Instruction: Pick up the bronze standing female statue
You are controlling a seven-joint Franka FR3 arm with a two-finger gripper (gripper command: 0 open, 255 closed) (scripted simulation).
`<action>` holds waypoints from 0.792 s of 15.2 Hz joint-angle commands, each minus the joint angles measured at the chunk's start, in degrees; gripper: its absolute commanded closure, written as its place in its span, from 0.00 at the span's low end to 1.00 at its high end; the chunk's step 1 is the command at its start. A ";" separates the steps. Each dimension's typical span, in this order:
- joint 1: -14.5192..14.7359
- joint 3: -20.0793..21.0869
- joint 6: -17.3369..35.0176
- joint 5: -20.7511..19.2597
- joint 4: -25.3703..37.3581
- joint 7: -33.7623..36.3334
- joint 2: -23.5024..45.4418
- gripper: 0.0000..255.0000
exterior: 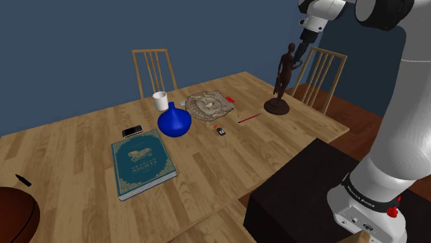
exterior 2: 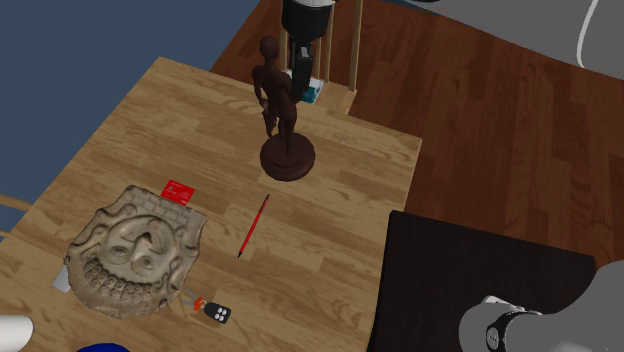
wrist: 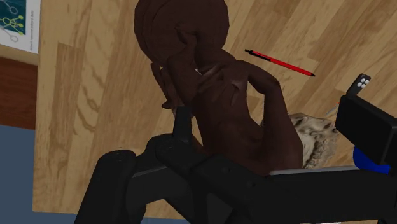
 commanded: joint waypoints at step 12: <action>-0.01 0.17 1.57 0.48 -1.35 -0.69 0.40 1.00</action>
